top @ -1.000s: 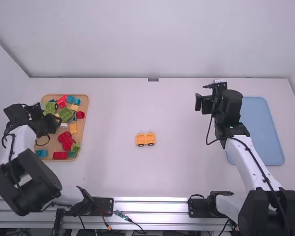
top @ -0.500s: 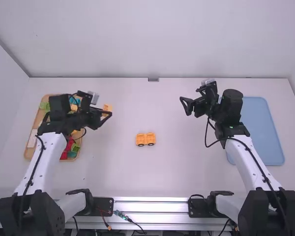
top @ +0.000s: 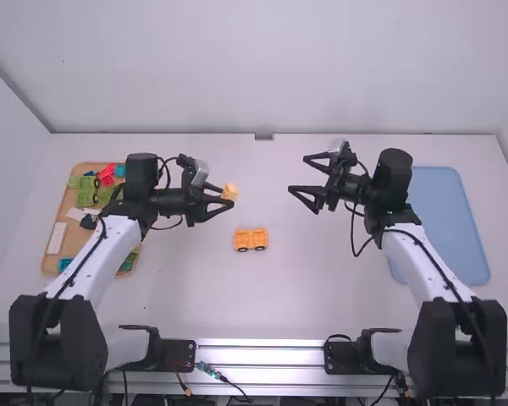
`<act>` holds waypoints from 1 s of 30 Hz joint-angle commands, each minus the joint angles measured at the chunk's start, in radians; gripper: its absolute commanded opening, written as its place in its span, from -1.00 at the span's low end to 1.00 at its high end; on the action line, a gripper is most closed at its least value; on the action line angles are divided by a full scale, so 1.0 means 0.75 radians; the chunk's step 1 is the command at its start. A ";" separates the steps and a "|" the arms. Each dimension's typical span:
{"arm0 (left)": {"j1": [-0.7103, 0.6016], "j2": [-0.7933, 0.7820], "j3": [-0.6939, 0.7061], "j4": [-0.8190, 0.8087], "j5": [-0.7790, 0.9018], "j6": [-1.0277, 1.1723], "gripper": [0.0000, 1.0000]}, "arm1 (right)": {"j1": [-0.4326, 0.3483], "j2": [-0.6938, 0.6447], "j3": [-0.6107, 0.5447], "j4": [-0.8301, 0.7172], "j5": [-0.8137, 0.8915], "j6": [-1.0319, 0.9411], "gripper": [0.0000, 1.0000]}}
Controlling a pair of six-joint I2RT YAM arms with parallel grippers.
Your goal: Assemble lego blocks to make yellow taxi
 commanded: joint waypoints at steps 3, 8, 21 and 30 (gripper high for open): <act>-0.038 0.129 -0.019 0.161 0.276 0.015 -0.97 | 0.033 0.197 0.043 0.309 -0.333 0.274 0.98; -0.072 0.234 -0.019 0.346 0.368 0.002 -0.96 | 0.074 0.374 0.122 0.589 -0.502 0.543 1.00; -0.194 0.305 -0.019 0.772 0.180 -0.338 -0.96 | 0.213 0.508 0.251 0.503 -0.520 0.551 0.85; -0.218 0.305 -0.019 0.869 0.153 -0.463 -0.96 | 0.213 0.508 0.249 0.503 -0.438 0.492 0.58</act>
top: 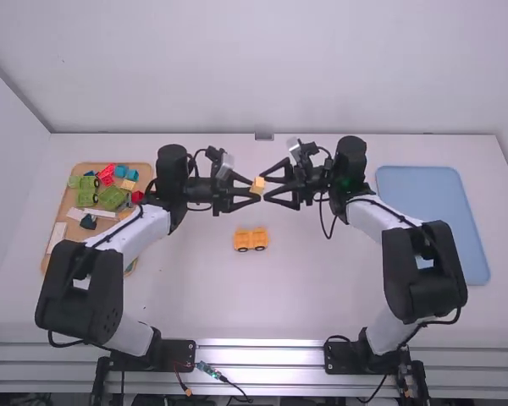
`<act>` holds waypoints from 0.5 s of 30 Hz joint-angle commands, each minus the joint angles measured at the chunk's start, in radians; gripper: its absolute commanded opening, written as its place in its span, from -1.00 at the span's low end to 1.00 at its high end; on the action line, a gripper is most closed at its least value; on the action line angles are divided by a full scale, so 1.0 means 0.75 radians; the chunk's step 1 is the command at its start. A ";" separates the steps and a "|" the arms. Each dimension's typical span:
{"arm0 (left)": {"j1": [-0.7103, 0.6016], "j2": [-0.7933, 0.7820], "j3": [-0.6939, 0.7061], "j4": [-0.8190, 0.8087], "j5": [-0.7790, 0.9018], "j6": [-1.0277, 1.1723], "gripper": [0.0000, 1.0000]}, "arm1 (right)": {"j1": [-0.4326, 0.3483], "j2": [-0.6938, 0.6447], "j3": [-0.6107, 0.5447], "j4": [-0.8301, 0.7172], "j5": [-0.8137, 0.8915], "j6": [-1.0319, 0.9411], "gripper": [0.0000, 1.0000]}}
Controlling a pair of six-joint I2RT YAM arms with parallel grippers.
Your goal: Assemble lego blocks to make yellow taxi
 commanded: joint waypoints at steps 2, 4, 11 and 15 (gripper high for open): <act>-0.045 0.005 -0.013 0.004 -0.105 -0.098 -0.96 | -0.001 0.015 0.030 0.019 0.067 -0.017 0.49; -0.054 0.005 -0.013 0.005 -0.131 -0.109 -0.96 | -0.001 0.015 0.024 0.018 0.081 -0.042 0.41; -0.057 0.005 -0.096 0.308 -0.157 -0.261 -0.96 | -0.001 0.015 0.021 0.005 0.084 -0.033 0.22; -0.065 0.005 -0.190 0.574 -0.171 -0.398 -0.97 | -0.002 0.015 0.015 0.041 0.072 -0.031 0.09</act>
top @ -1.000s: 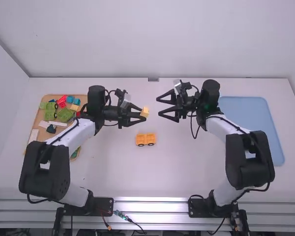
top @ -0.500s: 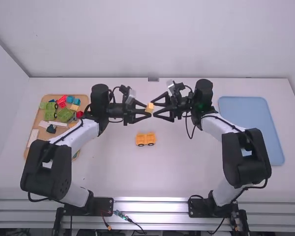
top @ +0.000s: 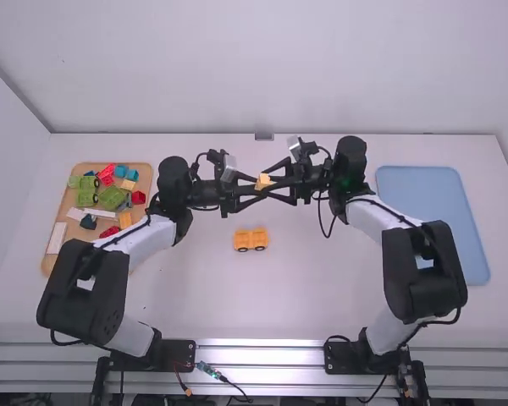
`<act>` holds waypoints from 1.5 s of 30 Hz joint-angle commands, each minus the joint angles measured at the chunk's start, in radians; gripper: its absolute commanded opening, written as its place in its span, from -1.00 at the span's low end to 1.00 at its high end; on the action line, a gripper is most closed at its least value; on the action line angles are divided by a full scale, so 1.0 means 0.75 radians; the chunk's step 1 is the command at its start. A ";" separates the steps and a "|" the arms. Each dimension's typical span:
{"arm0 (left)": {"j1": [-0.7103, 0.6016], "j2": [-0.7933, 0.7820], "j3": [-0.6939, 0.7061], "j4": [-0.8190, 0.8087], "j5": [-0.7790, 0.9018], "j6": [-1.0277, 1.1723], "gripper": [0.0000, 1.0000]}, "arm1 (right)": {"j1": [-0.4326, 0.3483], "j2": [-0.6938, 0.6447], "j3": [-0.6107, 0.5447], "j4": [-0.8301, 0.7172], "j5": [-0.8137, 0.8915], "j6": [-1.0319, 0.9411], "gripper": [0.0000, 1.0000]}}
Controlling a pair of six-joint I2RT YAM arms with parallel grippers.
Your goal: Assemble lego blocks to make yellow taxi
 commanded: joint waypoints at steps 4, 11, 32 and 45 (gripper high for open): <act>-0.003 0.005 -0.105 0.166 -0.098 -0.209 -0.97 | 0.008 0.015 0.015 0.071 -0.043 0.037 -0.03; -0.004 0.005 -0.101 0.152 -0.100 -0.208 -0.97 | 0.045 0.015 0.015 0.070 -0.044 0.037 -0.04; 0.002 0.005 -0.108 0.225 -0.109 -0.196 -0.97 | 0.040 0.015 0.017 0.055 -0.089 0.031 -0.34; 0.003 0.005 -0.109 0.224 -0.109 -0.193 -0.81 | 0.042 0.015 0.017 0.055 -0.104 0.031 -1.00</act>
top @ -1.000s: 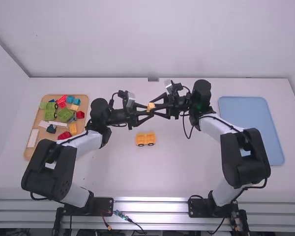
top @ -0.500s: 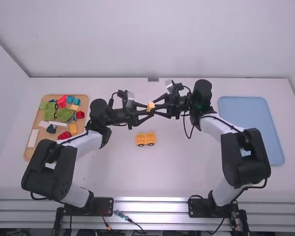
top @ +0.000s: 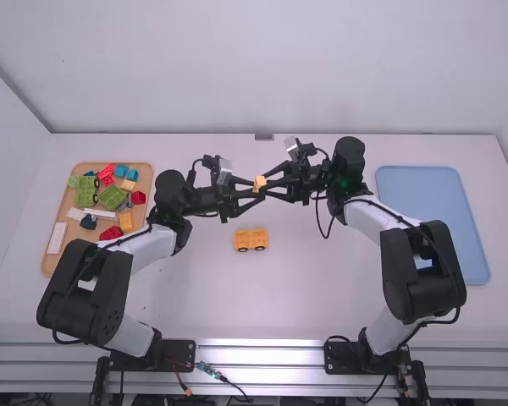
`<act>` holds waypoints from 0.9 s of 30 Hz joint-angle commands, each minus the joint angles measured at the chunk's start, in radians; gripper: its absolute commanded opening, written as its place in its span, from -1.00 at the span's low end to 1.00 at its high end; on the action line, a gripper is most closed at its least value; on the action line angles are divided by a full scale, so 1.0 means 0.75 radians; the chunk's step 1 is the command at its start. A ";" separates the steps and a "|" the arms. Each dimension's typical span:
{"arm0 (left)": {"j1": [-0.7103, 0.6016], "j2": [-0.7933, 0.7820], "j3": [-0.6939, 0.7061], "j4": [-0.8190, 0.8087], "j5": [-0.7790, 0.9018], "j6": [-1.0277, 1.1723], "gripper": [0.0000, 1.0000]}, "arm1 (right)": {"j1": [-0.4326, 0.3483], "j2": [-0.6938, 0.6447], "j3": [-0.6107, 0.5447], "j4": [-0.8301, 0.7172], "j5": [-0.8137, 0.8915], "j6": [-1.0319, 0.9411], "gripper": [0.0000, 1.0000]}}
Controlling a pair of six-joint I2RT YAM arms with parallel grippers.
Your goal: Assemble lego blocks to make yellow taxi
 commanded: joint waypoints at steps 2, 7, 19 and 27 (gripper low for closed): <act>0.004 0.003 0.005 0.001 -0.032 0.020 -0.74 | 0.017 0.014 0.017 0.006 -0.075 0.013 -1.00; 0.004 0.003 0.005 -0.016 -0.032 0.074 -0.10 | 0.020 0.014 0.017 0.006 -0.075 0.014 -1.00; 0.009 0.002 0.005 -0.084 -0.026 0.062 0.98 | -0.035 0.014 0.018 0.031 0.034 0.079 -1.00; 0.145 -0.015 0.041 -0.159 0.197 0.006 0.98 | -0.197 0.014 0.017 0.055 0.159 0.194 -1.00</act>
